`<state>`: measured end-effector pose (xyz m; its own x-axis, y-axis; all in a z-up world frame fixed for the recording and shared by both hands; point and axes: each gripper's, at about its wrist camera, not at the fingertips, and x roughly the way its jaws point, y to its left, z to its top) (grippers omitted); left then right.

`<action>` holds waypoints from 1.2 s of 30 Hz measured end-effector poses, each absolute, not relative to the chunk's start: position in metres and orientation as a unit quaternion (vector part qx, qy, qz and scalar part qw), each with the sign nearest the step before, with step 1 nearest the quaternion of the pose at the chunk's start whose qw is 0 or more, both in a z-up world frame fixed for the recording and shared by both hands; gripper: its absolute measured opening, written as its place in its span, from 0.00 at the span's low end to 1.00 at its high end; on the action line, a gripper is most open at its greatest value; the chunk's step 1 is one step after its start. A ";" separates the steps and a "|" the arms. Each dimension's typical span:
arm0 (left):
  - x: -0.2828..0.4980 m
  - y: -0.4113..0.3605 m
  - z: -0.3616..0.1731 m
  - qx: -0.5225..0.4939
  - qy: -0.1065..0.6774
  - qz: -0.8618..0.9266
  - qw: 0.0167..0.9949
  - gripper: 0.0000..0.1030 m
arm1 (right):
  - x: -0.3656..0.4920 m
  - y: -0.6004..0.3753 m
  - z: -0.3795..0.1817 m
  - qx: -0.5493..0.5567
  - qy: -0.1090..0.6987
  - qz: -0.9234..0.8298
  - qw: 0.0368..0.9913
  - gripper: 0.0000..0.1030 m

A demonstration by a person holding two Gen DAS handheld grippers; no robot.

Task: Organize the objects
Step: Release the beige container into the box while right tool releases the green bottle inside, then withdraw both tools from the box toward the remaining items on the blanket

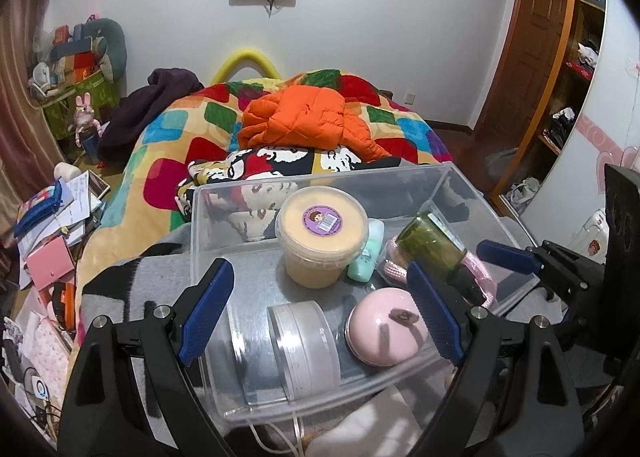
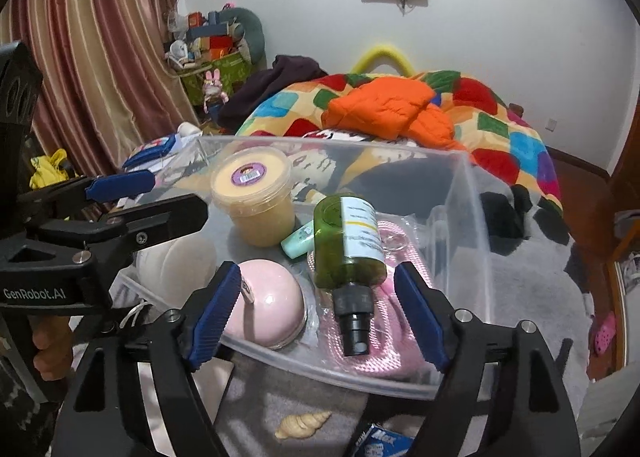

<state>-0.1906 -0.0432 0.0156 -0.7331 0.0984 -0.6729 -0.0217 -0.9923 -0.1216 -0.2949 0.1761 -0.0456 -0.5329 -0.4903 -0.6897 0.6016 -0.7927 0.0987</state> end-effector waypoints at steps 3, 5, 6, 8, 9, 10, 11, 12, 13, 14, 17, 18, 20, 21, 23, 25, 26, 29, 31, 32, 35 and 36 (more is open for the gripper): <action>-0.183 -0.041 0.018 -0.360 -0.046 0.931 0.029 0.87 | -0.293 0.182 -0.042 0.367 0.070 -0.875 0.308 0.74; -0.177 -0.040 0.020 -0.355 -0.040 0.934 0.026 0.88 | -0.291 0.186 -0.040 0.367 0.069 -0.876 0.304 0.74; -0.175 -0.039 0.021 -0.353 -0.038 0.934 0.026 0.89 | -0.289 0.187 -0.039 0.366 0.068 -0.877 0.303 0.74; -0.169 -0.038 0.024 -0.349 -0.036 0.936 0.024 0.90 | -0.285 0.191 -0.038 0.362 0.069 -0.880 0.301 0.74; -0.168 -0.037 0.024 -0.349 -0.035 0.936 0.024 0.90 | -0.283 0.192 -0.037 0.361 0.069 -0.880 0.299 0.74; -0.166 -0.037 0.025 -0.349 -0.035 0.936 0.024 0.90 | -0.282 0.193 -0.036 0.361 0.069 -0.881 0.299 0.74; -0.164 -0.036 0.025 -0.348 -0.036 0.936 0.024 0.90 | -0.280 0.196 -0.035 0.360 0.070 -0.882 0.297 0.74; -0.162 -0.036 0.025 -0.348 -0.037 0.936 0.024 0.90 | -0.279 0.198 -0.034 0.359 0.069 -0.883 0.295 0.74; -0.161 -0.036 0.026 -0.348 -0.038 0.936 0.023 0.90 | -0.278 0.199 -0.034 0.358 0.068 -0.883 0.294 0.74; -0.159 -0.036 0.026 -0.348 -0.038 0.936 0.022 0.90 | -0.276 0.202 -0.033 0.358 0.066 -0.884 0.294 0.74; -0.153 -0.036 0.027 -0.348 -0.039 0.936 0.022 0.90 | -0.272 0.208 -0.031 0.357 0.062 -0.885 0.292 0.74; -0.150 -0.035 0.028 -0.348 -0.038 0.937 0.021 0.90 | -0.270 0.210 -0.029 0.355 0.061 -0.887 0.290 0.74; -0.144 -0.034 0.029 -0.347 -0.038 0.937 0.021 0.91 | -0.267 0.213 -0.028 0.353 0.059 -0.888 0.289 0.74; -0.142 -0.034 0.030 -0.346 -0.038 0.937 0.021 0.91 | -0.265 0.215 -0.026 0.352 0.057 -0.889 0.289 0.75; -0.137 -0.034 0.031 -0.344 -0.038 0.938 0.021 0.92 | -0.260 0.217 -0.024 0.350 0.057 -0.889 0.289 0.75; -0.132 -0.033 0.032 -0.343 -0.037 0.938 0.022 0.92 | -0.257 0.220 -0.022 0.347 0.056 -0.891 0.288 0.75; -0.130 -0.033 0.032 -0.343 -0.037 0.938 0.023 0.92 | -0.255 0.221 -0.021 0.346 0.056 -0.891 0.288 0.75; -0.124 -0.031 0.033 -0.343 -0.037 0.938 0.025 0.92 | -0.248 0.223 -0.018 0.340 0.059 -0.895 0.284 0.75; -0.119 -0.030 0.033 -0.342 -0.034 0.939 0.026 0.92 | -0.243 0.226 -0.017 0.337 0.061 -0.897 0.281 0.75; -0.117 -0.030 0.033 -0.342 -0.033 0.939 0.025 0.92 | -0.241 0.227 -0.016 0.336 0.061 -0.897 0.280 0.75; -0.111 -0.028 0.031 -0.343 -0.027 0.939 0.025 0.92 | -0.234 0.230 -0.015 0.332 0.064 -0.900 0.276 0.79; -0.110 -0.028 0.030 -0.343 -0.027 0.938 0.025 0.92 | -0.232 0.232 -0.015 0.330 0.066 -0.901 0.273 0.82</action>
